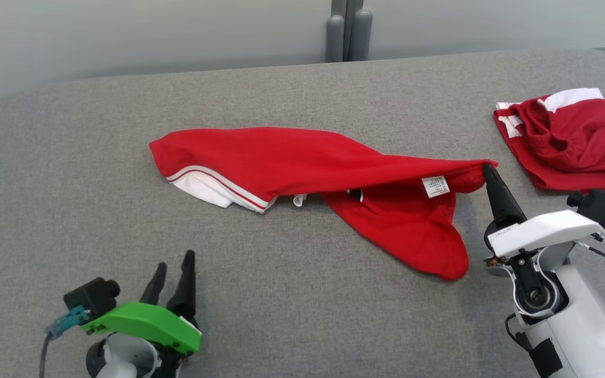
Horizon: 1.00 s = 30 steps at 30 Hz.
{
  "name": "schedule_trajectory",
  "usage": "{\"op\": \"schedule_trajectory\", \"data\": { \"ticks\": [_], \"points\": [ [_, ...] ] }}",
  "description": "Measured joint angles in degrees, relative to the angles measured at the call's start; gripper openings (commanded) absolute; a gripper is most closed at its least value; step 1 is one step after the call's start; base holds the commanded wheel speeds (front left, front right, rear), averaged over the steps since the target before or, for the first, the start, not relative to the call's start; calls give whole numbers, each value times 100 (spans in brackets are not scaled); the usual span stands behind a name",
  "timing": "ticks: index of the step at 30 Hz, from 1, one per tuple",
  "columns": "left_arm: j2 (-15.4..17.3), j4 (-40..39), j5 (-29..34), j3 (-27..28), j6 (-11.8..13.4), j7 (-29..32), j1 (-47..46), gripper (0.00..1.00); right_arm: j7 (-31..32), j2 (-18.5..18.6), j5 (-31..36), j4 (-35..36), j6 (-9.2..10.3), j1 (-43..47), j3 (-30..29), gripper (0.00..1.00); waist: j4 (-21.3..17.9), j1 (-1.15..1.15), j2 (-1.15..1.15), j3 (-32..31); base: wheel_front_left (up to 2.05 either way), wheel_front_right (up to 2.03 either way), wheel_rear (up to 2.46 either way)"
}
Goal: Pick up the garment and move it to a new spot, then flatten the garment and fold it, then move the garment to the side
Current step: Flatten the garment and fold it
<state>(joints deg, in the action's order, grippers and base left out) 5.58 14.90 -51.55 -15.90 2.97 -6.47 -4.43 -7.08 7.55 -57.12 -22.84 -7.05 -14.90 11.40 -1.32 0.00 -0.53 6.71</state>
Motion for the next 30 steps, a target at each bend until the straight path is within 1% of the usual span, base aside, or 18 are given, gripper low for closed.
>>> {"op": "schedule_trajectory", "data": {
  "ticks": [2, 7, 11, 13, 16, 19, 25, 30],
  "points": [
    [-112, 136, 26, -225, 0, 123, -102, 100, -1, 15, -2, 1, 0, 0, -32, 0, -45, 0, 0, 20, 0, 0, 0],
    [-154, 413, 80, -382, 4, 335, -516, 100, -19, 66, -55, 74, 0, -71, -148, 0, -129, 0, 0, 92, 0, 0, 0],
    [-234, 755, 65, -358, 66, 476, -925, 100, 4, 108, -87, 194, 0, -285, -114, 0, -229, 0, 0, 187, 0, 0, 0],
    [-307, 1023, -133, -240, 174, 570, -1089, 100, 11, 108, -85, 211, 0, -359, -45, 0, -290, 0, 0, 238, 0, 0, 0],
    [-303, 1373, -149, -138, 259, 627, -1205, 100, 67, 85, -83, 219, 0, -394, 57, 0, -398, 0, 0, 311, 0, 0, 0],
    [-302, 1589, -148, -83, 310, 626, -1374, 100, 116, 41, -82, 240, 0, -449, 115, 0, -507, 0, 0, 401, 0, 0, 0],
    [-310, 1897, -138, -85, 311, 582, -1923, 100, 116, 0, -82, 267, 0, -491, 165, 0, -731, 0, 0, 630, 0, 0, 0],
    [-311, 2239, 96, -130, 320, 436, -2075, 100, 107, 8, -83, 263, 0, -493, 144, 0, -824, 0, 0, 747, 0, 0, 0]
  ]
}}
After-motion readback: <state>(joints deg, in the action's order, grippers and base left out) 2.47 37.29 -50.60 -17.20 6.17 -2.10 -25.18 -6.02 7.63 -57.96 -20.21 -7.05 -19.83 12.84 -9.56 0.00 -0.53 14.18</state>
